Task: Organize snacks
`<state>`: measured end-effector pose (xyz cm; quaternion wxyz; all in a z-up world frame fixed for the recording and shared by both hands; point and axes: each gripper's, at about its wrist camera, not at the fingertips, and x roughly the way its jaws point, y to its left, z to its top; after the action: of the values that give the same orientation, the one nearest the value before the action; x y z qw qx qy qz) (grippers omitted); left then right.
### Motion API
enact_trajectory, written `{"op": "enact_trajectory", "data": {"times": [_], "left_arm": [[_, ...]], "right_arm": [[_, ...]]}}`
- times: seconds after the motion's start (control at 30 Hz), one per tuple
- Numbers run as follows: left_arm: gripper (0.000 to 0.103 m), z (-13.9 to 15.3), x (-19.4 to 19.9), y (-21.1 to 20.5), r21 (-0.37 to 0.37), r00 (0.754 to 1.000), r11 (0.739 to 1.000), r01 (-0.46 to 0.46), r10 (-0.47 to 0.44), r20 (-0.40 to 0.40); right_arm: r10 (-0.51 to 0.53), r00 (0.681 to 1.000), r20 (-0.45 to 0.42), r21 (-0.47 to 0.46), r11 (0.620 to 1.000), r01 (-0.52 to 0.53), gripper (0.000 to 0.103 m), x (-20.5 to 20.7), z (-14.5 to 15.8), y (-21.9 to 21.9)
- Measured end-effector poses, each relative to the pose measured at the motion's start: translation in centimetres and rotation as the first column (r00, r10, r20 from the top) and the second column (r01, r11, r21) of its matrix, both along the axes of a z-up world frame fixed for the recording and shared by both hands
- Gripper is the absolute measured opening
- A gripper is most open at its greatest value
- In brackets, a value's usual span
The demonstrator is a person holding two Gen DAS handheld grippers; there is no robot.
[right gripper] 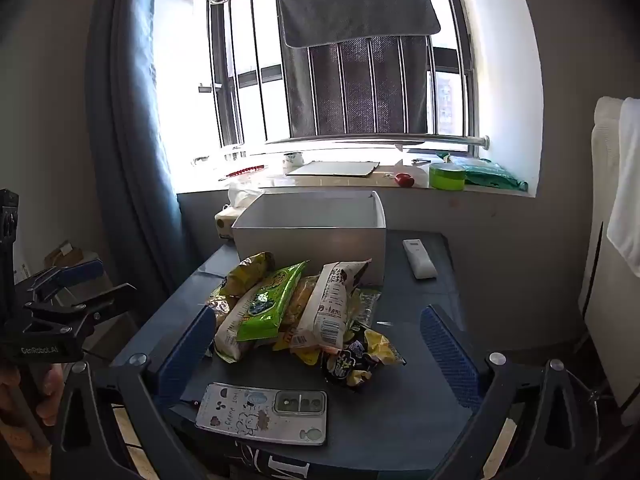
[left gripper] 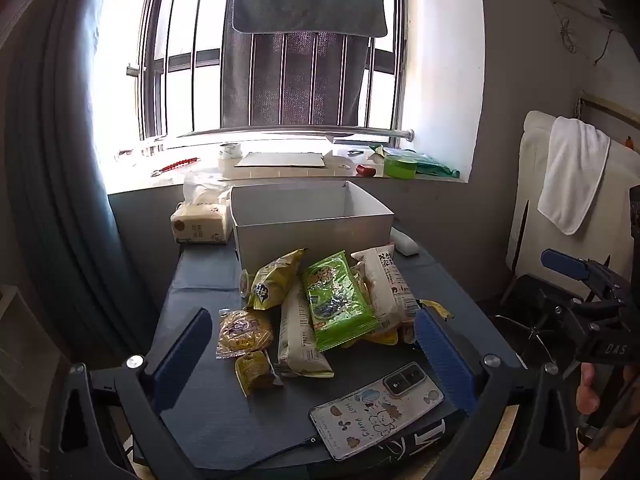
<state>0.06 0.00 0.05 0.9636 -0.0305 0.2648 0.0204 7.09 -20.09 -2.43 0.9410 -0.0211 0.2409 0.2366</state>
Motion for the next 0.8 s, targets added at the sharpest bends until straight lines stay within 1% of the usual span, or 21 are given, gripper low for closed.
{"op": "enact_trajectory", "data": {"times": [0.17,0.2,0.3,0.33,0.4,0.8], "left_arm": [[0.103,-0.12,0.39,-0.07,0.009,1.0,1.0,-0.021,0.021,0.004],[0.103,0.11,0.0,-0.71,-0.003,1.0,1.0,-0.003,0.003,0.01],[0.103,0.11,0.12,-0.9,-0.006,1.0,1.0,-0.002,0.002,0.011],[0.103,0.33,-0.21,-0.15,-0.022,1.0,1.0,0.01,-0.01,0.013],[0.103,0.37,-0.15,-0.14,-0.021,1.0,1.0,0.008,-0.008,0.011],[0.103,0.01,0.12,-0.53,-0.014,1.0,1.0,0.016,-0.016,-0.005]], "right_arm": [[0.002,1.0,-0.004,0.005,1.0,-0.002,0.103,-0.11,0.13,0.12],[0.002,1.0,-0.008,0.007,1.0,-0.002,0.103,0.09,-0.12,-0.03],[0.003,1.0,-0.007,0.01,1.0,-0.003,0.103,0.27,-0.41,-0.23],[0.003,1.0,-0.007,0.01,1.0,-0.003,0.103,0.39,-0.62,-0.4],[0.001,1.0,-0.011,0.003,1.0,-0.001,0.103,0.23,-0.58,0.22],[0.0,1.0,-0.022,0.011,1.0,0.0,0.103,0.17,-0.31,-0.1]]}}
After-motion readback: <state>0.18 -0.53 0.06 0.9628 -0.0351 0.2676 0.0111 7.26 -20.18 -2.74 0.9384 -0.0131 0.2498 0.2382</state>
